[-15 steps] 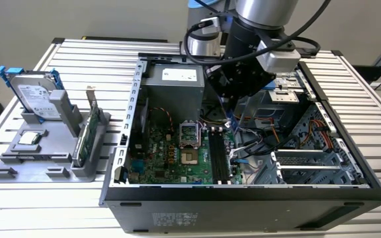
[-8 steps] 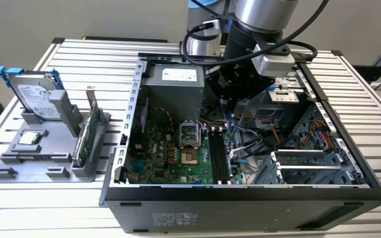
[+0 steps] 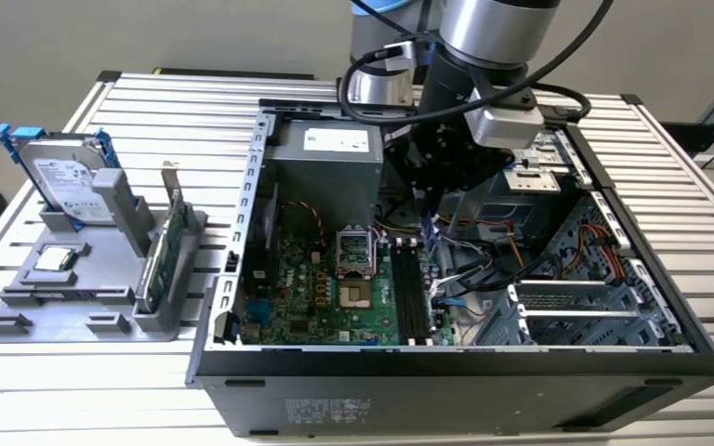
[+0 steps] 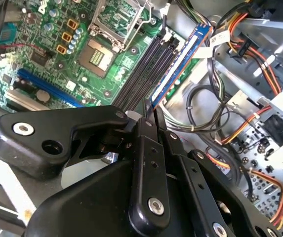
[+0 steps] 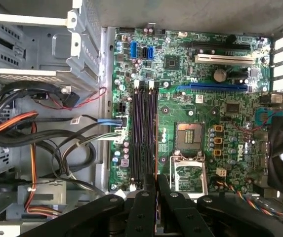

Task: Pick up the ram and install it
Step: 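Insert the ram into the slot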

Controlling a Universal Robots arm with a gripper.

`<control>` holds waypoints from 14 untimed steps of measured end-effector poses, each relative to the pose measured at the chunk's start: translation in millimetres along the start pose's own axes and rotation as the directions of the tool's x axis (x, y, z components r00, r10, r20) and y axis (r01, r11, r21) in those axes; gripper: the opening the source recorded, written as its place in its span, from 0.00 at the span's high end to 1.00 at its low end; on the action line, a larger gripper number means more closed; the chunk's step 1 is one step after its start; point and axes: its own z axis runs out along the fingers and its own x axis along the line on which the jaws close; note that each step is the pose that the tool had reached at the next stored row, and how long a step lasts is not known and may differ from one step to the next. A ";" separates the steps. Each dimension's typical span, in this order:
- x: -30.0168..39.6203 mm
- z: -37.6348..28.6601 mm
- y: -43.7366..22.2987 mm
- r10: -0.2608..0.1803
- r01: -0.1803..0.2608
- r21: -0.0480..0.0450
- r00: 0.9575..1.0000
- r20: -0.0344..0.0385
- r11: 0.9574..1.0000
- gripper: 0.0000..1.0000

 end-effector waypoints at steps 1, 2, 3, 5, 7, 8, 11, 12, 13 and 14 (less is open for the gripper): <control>0.2 0.5 0.0 0.007 -0.007 0.000 1.000 0.000 1.000 1.00; 0.3 0.9 -0.1 0.014 -0.014 0.000 1.000 0.001 1.000 1.00; 0.5 1.4 -0.1 0.020 -0.020 -0.001 1.000 0.001 1.000 1.00; 0.6 2.1 -0.1 0.028 -0.028 -0.002 1.000 0.001 1.000 1.00; 0.7 2.4 -0.1 0.031 -0.031 -0.003 1.000 0.001 1.000 1.00; 0.7 2.4 -0.1 0.031 -0.031 -0.003 1.000 0.001 1.000 1.00; 0.7 2.4 -0.1 0.031 -0.031 -0.003 1.000 0.001 1.000 1.00; 0.7 2.4 -0.1 0.031 -0.031 -0.003 1.000 0.001 1.000 1.00; 0.8 2.5 -0.1 0.031 -0.031 -0.003 1.000 0.001 1.000 1.00; 0.8 2.6 -0.1 0.031 -0.031 -0.003 1.000 0.001 1.000 1.00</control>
